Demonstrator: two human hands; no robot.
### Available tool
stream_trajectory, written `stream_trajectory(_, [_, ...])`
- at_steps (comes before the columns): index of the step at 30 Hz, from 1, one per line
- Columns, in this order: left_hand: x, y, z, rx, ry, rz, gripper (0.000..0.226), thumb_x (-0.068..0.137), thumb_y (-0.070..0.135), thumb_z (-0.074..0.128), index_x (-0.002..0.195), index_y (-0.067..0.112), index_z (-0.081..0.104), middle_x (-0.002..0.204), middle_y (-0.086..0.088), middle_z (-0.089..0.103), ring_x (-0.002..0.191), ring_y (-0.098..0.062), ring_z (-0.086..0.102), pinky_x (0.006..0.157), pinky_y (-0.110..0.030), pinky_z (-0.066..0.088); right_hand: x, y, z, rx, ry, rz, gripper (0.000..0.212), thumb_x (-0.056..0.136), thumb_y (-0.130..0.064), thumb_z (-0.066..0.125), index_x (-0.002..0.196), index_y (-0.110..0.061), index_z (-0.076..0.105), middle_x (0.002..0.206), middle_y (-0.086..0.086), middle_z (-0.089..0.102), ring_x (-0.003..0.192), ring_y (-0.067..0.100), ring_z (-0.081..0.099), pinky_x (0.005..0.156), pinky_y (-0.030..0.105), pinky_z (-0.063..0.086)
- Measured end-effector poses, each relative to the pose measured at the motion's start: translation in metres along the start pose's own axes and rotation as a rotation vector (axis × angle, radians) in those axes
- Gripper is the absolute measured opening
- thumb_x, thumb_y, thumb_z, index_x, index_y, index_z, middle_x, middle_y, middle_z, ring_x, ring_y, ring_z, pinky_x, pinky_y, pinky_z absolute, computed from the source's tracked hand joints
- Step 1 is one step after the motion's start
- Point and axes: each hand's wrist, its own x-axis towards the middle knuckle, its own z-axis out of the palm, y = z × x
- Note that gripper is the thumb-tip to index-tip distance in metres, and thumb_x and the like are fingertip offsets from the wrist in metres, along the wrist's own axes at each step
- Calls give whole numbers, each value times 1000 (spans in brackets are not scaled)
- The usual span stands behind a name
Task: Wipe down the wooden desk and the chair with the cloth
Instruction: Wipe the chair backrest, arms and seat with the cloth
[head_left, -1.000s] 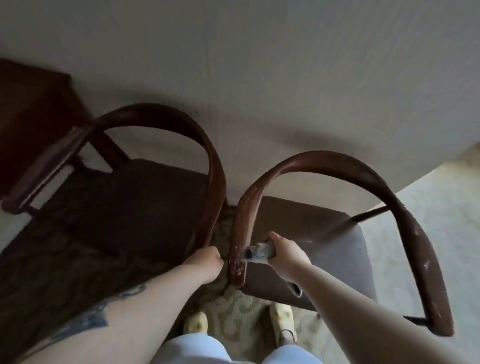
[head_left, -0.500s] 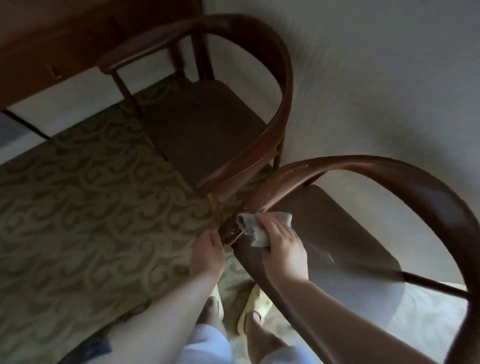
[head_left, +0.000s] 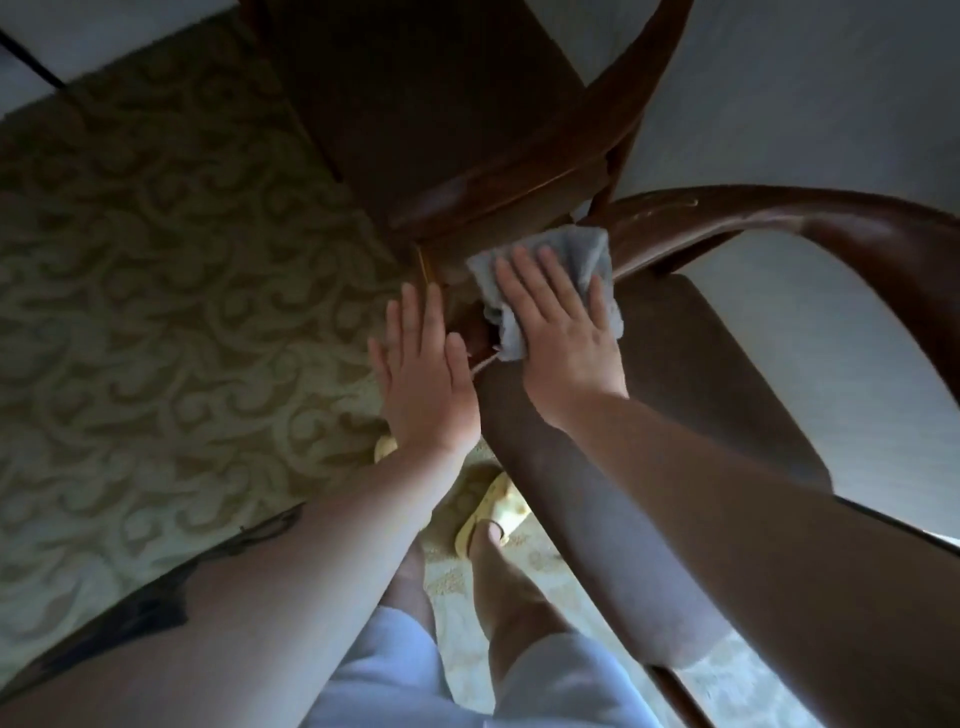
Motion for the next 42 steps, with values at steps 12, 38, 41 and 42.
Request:
stream_trajectory(12, [24, 25, 14, 62, 166, 75, 38, 99, 27, 34, 117, 14, 64, 131, -5, 60, 120, -28, 53, 98, -44, 42, -11, 3, 8, 232, 80, 170, 80, 88, -13, 61, 155, -29, 19, 162, -7, 9, 148, 11, -4, 118, 35, -1])
stream_trajectory(38, [50, 59, 15, 323, -7, 149, 13, 88, 25, 53, 95, 16, 57, 94, -3, 66, 95, -27, 58, 78, -39, 41, 20, 60, -12, 126, -154, -197, 68, 101, -30, 38, 150, -38, -9, 157, -18, -17, 144, 6, -22, 117, 37, -14])
stream_trajectory(41, [52, 63, 15, 301, 4, 179, 29, 95, 29, 33, 88, 15, 58, 84, -5, 65, 85, -29, 58, 70, -39, 41, 31, 75, -20, 128, -67, -46, 62, 102, -39, 30, 153, -37, -5, 159, -17, -14, 145, 6, -21, 119, 40, -14])
stream_trajectory(42, [52, 63, 14, 294, 9, 196, 30, 95, 30, 33, 88, 14, 58, 83, -5, 64, 83, -29, 58, 69, -38, 40, 24, 61, -17, 192, -20, 59, 61, 101, -42, 27, 154, -36, -2, 159, -17, -13, 145, 5, -21, 119, 38, -15])
